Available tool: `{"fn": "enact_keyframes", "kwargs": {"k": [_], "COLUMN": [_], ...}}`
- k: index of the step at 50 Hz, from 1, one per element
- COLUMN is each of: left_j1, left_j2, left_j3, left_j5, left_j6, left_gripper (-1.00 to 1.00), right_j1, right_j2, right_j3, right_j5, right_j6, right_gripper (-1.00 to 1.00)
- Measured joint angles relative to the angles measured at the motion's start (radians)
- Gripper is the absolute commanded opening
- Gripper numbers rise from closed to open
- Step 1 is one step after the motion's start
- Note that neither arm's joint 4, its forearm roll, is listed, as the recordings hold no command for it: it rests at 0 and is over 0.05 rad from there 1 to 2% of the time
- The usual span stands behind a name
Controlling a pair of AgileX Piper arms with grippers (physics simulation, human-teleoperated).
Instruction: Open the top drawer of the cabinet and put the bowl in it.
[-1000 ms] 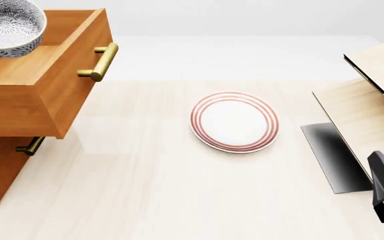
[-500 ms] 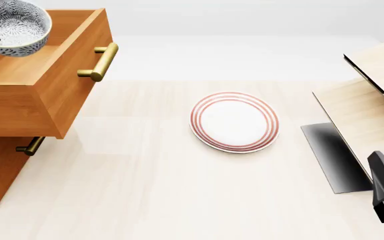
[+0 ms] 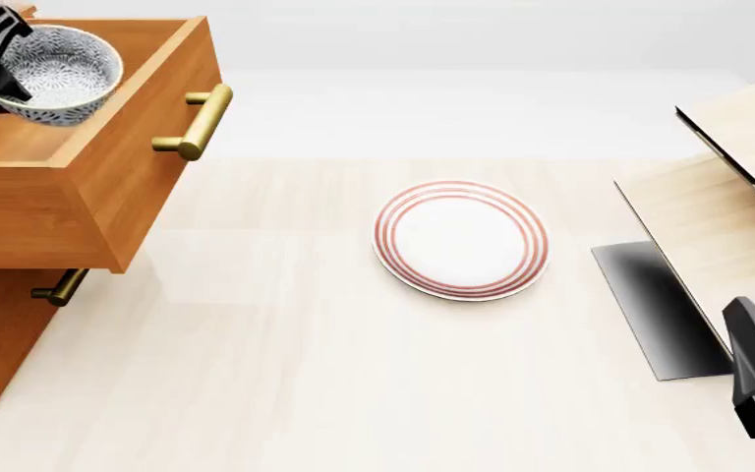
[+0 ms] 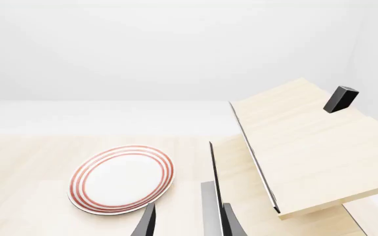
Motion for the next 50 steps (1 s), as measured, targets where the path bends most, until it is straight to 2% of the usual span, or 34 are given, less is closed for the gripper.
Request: {"fn": "enact_keyframes", "kwargs": {"k": [24, 25, 50], "left_j1": [-0.001, -0.002, 0.005], "left_j2": [0.048, 0.050, 0.044], "left_j3": [0.009, 0.008, -0.041], "left_j5": [-0.036, -0.036, 0.029], "left_j6": [0.004, 0.005, 0.052], "left_gripper": [-1.00, 1.00, 1.00], "right_j1": [0.000, 0.000, 0.000], "right_j2": [0.000, 0.000, 0.000], "right_j3": [0.000, 0.000, 0.000], "right_j5": [0.000, 0.000, 0.000], "right_j6": [0.000, 0.000, 0.000], "right_gripper": [1.00, 1.00, 1.00]}}
